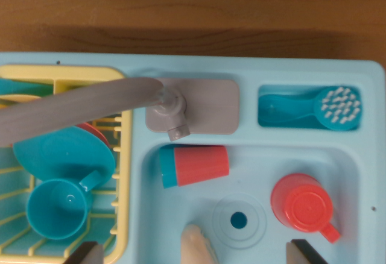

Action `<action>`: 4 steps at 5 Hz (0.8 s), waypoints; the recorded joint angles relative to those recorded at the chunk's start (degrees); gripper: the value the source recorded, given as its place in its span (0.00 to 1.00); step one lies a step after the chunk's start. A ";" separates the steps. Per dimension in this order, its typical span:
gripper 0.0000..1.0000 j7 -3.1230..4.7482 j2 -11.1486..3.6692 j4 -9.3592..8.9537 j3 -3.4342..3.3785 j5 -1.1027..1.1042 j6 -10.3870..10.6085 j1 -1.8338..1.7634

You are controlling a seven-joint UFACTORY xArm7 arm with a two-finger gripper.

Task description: Pick detergent from the sink

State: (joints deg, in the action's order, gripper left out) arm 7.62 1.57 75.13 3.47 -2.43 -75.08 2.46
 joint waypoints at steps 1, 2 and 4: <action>0.00 0.00 0.00 0.00 0.00 0.00 0.00 0.00; 0.00 1.56 -0.19 -2.43 0.17 -0.35 2.44 -0.06; 0.00 3.26 -0.41 -5.08 0.35 -0.72 5.10 -0.13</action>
State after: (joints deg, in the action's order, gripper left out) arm 10.89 1.16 70.05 3.82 -3.16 -69.98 2.32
